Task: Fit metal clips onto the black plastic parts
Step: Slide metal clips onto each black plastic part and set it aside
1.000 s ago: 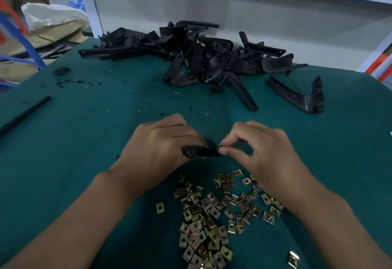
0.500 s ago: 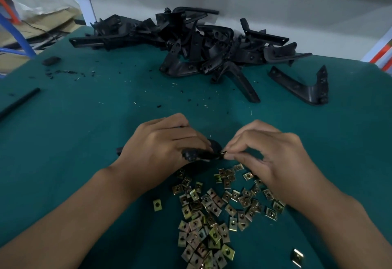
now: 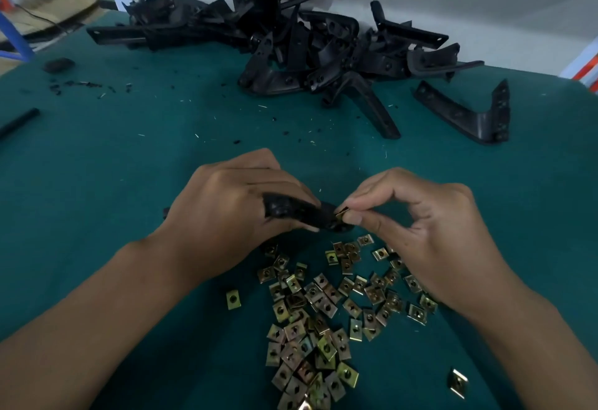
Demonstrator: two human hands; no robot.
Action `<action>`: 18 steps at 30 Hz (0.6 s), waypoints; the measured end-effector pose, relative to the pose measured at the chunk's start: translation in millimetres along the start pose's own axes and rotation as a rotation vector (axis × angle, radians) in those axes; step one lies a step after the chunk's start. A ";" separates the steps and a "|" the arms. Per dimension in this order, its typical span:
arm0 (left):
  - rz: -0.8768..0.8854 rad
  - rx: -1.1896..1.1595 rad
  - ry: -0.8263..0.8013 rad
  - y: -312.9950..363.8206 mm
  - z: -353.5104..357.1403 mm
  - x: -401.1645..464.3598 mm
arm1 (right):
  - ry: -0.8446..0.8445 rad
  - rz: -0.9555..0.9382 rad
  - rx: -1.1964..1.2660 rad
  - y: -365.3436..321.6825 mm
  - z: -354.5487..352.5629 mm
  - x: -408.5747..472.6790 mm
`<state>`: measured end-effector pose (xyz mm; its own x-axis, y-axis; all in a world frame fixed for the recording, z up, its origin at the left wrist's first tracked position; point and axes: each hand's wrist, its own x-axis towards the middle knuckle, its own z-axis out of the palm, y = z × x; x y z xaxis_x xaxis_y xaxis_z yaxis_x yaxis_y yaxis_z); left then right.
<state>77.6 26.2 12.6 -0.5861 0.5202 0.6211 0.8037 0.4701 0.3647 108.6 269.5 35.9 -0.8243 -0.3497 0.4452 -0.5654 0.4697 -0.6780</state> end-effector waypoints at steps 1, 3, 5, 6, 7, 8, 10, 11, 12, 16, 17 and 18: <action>-0.024 0.006 -0.003 0.2 -0.7 0.0 | 0.012 -0.016 -0.033 0.0 1.6 0.1; -0.039 0.029 -0.016 0.8 -0.7 0.7 | 0.032 -0.001 -0.066 0.2 4.5 -0.3; -0.043 0.026 -0.035 2.5 1.2 1.6 | 0.090 0.102 0.021 -0.3 7.2 -0.8; -0.037 0.035 -0.061 3.7 2.5 1.9 | 0.146 0.158 0.124 -0.8 7.8 -0.2; -0.025 0.076 -0.103 4.6 4.8 1.7 | 0.205 0.191 0.226 -0.8 7.8 0.1; -0.015 0.142 -0.151 5.6 8.1 1.1 | 0.243 0.205 0.298 -1.2 7.9 0.4; -0.027 0.242 -0.184 7.8 13.9 0.0 | 0.221 0.226 0.360 -2.8 9.9 1.7; -0.047 0.241 -0.163 9.2 14.9 -0.7 | 0.193 0.247 0.360 -2.4 13.0 2.0; -0.059 0.218 -0.126 10.7 15.2 0.1 | 0.181 0.266 0.349 -1.6 15.8 2.4; -0.139 0.071 0.055 16.3 18.0 -1.1 | 0.184 0.311 0.357 1.7 22.1 3.8; -0.175 0.029 0.106 17.4 18.9 -1.7 | 0.180 0.312 0.372 1.6 22.3 4.3; -0.206 -0.003 0.153 18.6 19.7 -2.1 | 0.172 0.312 0.394 1.3 22.5 4.5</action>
<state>91.7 48.0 4.4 -0.7157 0.2994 0.6310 0.6690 0.5533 0.4963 104.8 250.3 23.9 -0.9630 -0.0882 0.2548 -0.2669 0.1783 -0.9471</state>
